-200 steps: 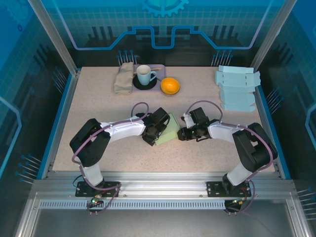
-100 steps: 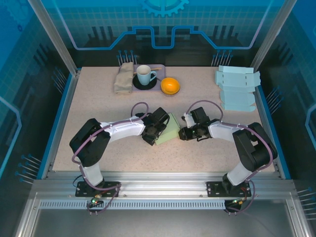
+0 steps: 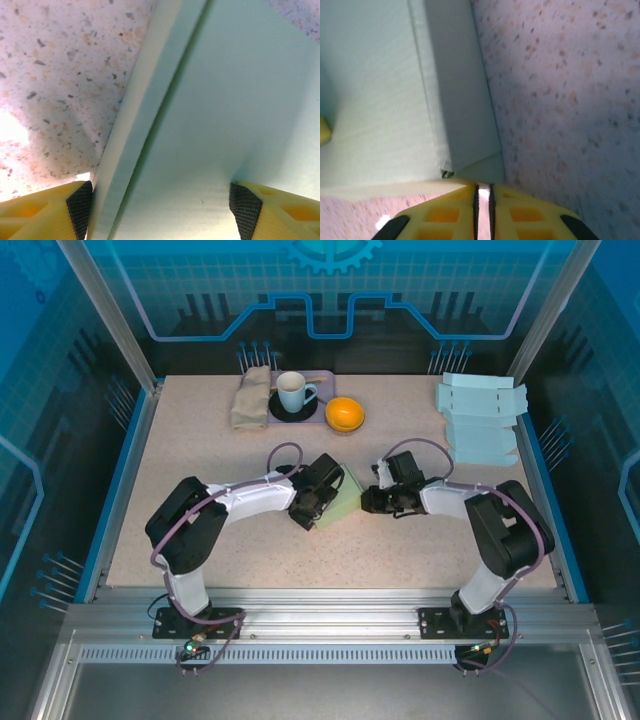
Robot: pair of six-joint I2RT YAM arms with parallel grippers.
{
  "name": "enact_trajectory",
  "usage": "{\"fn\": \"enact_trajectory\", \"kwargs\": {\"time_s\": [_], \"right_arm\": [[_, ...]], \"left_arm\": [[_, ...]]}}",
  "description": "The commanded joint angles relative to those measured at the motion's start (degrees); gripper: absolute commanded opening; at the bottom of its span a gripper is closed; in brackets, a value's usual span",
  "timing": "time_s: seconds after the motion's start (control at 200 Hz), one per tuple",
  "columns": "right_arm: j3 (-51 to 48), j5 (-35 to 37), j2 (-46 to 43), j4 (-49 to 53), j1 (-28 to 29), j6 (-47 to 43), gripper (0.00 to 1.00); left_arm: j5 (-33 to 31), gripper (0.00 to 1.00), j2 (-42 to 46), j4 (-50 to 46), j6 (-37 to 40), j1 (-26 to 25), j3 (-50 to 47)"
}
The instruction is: Fold the paper box
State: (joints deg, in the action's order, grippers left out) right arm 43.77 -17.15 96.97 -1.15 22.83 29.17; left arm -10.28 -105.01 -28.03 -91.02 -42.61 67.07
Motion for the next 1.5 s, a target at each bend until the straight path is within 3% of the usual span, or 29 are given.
{"fn": "enact_trajectory", "kwargs": {"time_s": [0.0,0.11,0.195,0.49,0.8,0.895,1.09,1.196,1.496], "right_arm": [[-0.83,-5.45,4.15,-17.63,0.11,10.88,0.15],[-3.97,-5.82,5.88,-28.46,0.15,16.05,0.15],[-5.25,-5.03,5.34,-30.28,-0.24,16.95,0.16],[-1.85,-2.82,0.78,-11.65,-3.11,9.4,0.16],[-0.75,-5.07,-0.52,-2.55,-7.97,5.72,0.16],[-0.15,-5.17,-1.76,0.16,-8.65,4.53,0.15],[1.73,-6.07,-1.98,3.52,-8.66,5.3,0.09],[3.06,-6.53,-0.69,4.1,-8.61,6.15,0.04],[6.22,-7.56,3.43,3.81,-8.67,6.82,0.03]], "left_arm": [[6.95,0.74,-6.45,-4.69,5.5,-1.24,-1.5],[10.16,0.74,-7.87,-3.96,7.56,-2.12,0.04],[11.66,0.74,-7.89,-4.02,8.77,-2.23,0.5],[6.43,0.8,-3.1,-12.04,21.11,-0.67,6.94],[6.18,0.85,5.48,-8.21,36.99,2.06,8.1],[10.14,0.86,7.23,-5.91,44.49,5.9,8.51],[24.47,0.82,3.56,2.54,60.91,14.08,9.85],[23.9,0.81,-0.81,1.47,68.52,14.48,13.53],[28.02,0.76,-10.35,4.83,69.42,15.22,17.53]]}}
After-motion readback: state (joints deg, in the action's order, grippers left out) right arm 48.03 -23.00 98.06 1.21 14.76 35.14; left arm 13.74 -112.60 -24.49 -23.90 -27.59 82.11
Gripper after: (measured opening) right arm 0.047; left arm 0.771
